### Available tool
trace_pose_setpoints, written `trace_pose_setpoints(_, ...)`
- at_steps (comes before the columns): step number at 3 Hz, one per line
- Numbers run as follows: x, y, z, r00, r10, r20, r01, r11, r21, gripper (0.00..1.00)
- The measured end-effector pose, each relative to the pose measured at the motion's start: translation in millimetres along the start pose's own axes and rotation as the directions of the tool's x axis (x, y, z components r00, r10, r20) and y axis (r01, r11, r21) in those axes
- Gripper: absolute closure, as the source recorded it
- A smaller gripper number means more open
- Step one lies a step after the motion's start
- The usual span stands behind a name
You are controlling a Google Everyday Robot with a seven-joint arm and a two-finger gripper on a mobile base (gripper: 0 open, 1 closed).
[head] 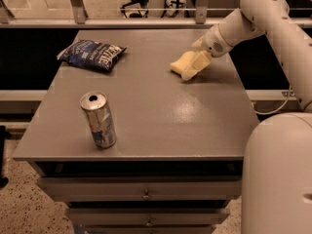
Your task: Pick sponge
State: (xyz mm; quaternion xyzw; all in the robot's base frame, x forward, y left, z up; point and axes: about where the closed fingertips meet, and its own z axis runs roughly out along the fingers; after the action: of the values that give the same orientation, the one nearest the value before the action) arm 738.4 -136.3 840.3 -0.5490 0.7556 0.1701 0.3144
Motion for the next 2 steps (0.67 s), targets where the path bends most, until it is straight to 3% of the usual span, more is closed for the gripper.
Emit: trace_pose_setpoints(2, 6, -11, -13, 0.999, 0.044, 0.009, -0.044, 0.9987, 0.026, 0.60)
